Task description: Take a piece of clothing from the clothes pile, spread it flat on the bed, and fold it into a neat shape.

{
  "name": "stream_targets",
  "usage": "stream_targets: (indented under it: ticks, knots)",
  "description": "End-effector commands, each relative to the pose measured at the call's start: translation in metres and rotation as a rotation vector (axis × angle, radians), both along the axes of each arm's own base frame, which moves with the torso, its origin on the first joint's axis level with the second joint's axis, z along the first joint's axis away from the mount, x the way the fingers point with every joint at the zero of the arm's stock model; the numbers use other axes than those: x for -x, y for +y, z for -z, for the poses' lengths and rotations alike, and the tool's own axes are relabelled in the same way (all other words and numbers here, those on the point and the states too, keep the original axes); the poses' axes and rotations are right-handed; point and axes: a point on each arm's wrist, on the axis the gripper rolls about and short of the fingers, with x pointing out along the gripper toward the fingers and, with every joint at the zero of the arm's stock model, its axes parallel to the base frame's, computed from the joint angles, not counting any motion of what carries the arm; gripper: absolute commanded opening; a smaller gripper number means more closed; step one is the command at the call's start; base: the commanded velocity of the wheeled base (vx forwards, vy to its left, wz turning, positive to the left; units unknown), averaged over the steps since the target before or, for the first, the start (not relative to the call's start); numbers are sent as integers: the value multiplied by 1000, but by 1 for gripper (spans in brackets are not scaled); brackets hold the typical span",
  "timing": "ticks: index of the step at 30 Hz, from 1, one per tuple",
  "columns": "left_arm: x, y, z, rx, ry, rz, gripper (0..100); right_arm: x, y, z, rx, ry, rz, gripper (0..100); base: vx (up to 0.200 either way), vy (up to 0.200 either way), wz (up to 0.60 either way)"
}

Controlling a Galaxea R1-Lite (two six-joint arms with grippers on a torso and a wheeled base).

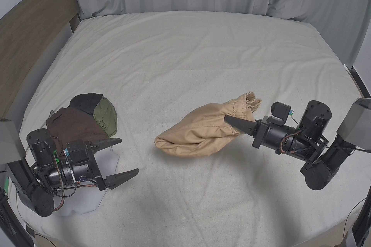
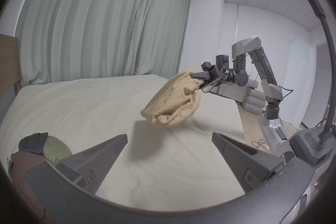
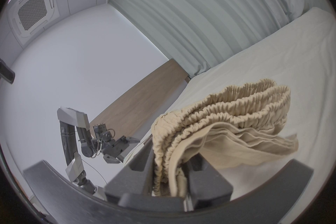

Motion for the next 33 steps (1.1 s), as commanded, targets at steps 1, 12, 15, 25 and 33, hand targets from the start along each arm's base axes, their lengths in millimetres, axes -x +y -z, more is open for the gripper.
stream_targets:
  ticks: [1,12,15,25,33]
  knots:
    - [0,0,0,0,1,0,100,-17,3,1,-15,3,10,0,0,0,0]
    - [1,0,1,-1,6,0,100,-52,10,-8,-11,15,29,0,0,0,0]
    - [1,0,1,-1,8,0,100,-63,11,-9,-10,16,36,0,0,0,0]
    - [2,0,1,-2,6,0,100,-96,16,-12,-2,36,40,0,0,0,0]
    - [2,0,2,-2,9,0,100,-115,20,-11,-2,44,46,0,0,0,0]
